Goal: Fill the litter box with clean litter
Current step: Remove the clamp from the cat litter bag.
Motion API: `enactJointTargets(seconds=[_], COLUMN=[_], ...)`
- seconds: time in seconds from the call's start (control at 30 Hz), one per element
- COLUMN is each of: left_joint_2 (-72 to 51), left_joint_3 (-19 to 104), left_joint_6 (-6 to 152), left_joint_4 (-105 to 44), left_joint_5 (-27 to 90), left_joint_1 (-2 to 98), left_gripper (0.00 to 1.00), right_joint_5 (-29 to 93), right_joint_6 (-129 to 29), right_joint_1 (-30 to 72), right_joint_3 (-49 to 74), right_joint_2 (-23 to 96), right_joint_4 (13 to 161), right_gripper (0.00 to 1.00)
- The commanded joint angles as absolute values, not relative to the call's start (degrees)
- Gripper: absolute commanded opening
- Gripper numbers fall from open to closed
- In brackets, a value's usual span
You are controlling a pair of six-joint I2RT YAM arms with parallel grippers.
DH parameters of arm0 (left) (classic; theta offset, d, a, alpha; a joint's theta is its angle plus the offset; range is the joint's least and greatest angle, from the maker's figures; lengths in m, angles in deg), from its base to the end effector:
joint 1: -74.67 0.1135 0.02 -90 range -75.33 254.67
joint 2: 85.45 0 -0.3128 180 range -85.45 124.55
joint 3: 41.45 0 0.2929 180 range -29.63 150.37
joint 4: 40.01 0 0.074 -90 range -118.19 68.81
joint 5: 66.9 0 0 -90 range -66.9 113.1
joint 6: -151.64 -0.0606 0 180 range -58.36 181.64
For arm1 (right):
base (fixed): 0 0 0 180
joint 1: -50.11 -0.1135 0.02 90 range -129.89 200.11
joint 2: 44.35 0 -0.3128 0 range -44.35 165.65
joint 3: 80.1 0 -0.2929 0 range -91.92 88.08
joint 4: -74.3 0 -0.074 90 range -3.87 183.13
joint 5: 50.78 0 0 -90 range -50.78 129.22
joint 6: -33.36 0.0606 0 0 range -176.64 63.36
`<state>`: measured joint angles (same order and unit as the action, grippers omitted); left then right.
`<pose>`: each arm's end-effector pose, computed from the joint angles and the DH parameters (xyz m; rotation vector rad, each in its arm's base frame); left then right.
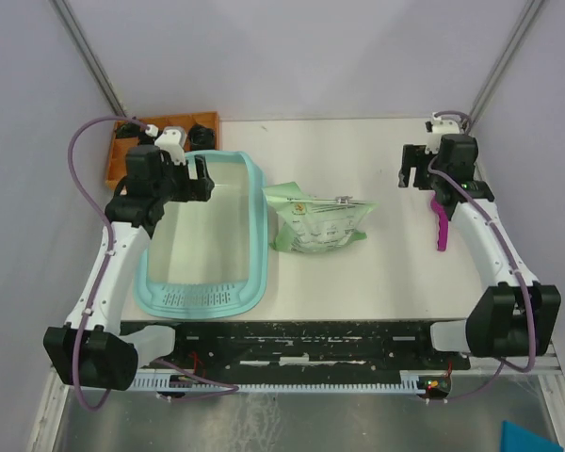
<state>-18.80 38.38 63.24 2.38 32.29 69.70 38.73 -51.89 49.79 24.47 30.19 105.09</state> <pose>0.2961 -0.0355 0.4022 0.1592 2.0759 -0.2368 0.3462 0.0025 0.3524 0.0757 2.0919 0.0625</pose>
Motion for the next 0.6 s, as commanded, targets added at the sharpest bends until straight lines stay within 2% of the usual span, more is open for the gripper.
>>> enactJointTargets(seconds=[0.0, 0.07, 0.13, 0.2, 0.27, 0.37, 0.47, 0.57], left_joint_2=[-20.3, -19.6, -18.2, -16.6, -15.5, -14.2, -12.0, -8.8], left_joint_3=[34.1, 34.6, 36.9, 40.2, 43.6, 48.6, 54.5, 62.4], left_joint_6=[70.2, 71.9, 73.0, 74.3, 75.2, 75.1, 73.7, 70.1], left_joint_4=[-7.8, -8.6, -8.2, -7.6, -7.4, -7.7, -5.5, -1.6], left_joint_5=[29.8, 31.2, 33.6, 35.3, 36.2, 36.5, 36.0, 33.3], left_joint_1=[70.2, 70.3, 70.3, 70.2, 69.8, 68.2, 65.4, 59.0], left_gripper=[0.94, 0.9, 0.82, 0.69, 0.56, 0.36, 0.27, 0.24], right_joint_5=[36.6, 34.7, 32.6, 33.7, 35.6, 37.3, 37.2, 35.8], right_joint_6=[-55.6, -57.1, -59.4, -62.2, -66.0, -69.3, -70.3, -69.6], right_joint_1=[49.7, 49.7, 49.6, 48.8, 47.5, 46.5, 45.6, 45.0], right_joint_3=[14.6, 4.5, -12.5, -32.3, -42.2, -36.7, -34.0, -34.0], right_joint_2=[36.3, 42.2, 50.8, 60.3, 65.1, 61.3, 57.9, 57.0], right_joint_4=[106.0, 113.4, 125.9, 137.8, 144.5, 142.5, 146.7, 154.7], right_gripper=[0.87, 0.83, 0.78, 0.72, 0.67, 0.63, 0.62, 0.61])
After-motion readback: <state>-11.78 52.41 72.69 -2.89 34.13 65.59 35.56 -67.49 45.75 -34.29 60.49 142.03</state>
